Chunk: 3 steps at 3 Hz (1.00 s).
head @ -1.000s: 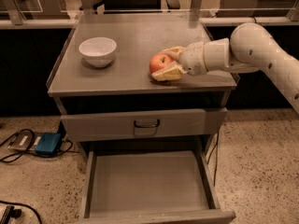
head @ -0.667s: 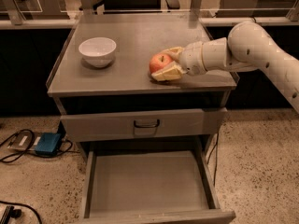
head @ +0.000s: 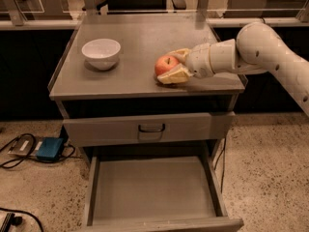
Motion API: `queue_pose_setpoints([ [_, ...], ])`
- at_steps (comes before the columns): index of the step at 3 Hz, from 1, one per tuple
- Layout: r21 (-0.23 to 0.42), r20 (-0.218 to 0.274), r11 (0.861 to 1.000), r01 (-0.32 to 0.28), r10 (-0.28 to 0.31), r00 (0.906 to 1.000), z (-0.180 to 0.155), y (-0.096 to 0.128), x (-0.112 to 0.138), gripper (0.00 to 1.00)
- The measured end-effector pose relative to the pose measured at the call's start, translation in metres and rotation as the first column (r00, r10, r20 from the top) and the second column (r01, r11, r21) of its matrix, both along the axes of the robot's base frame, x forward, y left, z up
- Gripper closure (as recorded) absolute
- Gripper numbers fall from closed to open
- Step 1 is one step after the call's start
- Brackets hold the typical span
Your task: Pick apple from middle drawer and place on counter
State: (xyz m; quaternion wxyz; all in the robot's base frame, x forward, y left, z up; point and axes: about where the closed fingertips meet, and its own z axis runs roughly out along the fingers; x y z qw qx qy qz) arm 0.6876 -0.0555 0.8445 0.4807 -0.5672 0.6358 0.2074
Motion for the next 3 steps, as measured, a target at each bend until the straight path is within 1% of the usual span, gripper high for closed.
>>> queue_pose_setpoints([
  [1,0.0,0.0,1.0,0.0,0.0,1.0,0.0,0.0,0.0,0.19],
  [2,0.0,0.0,1.0,0.0,0.0,1.0,0.0,0.0001,0.0,0.0],
  [3,0.0,0.0,1.0,0.0,0.0,1.0,0.0,0.0001,0.0,0.0],
])
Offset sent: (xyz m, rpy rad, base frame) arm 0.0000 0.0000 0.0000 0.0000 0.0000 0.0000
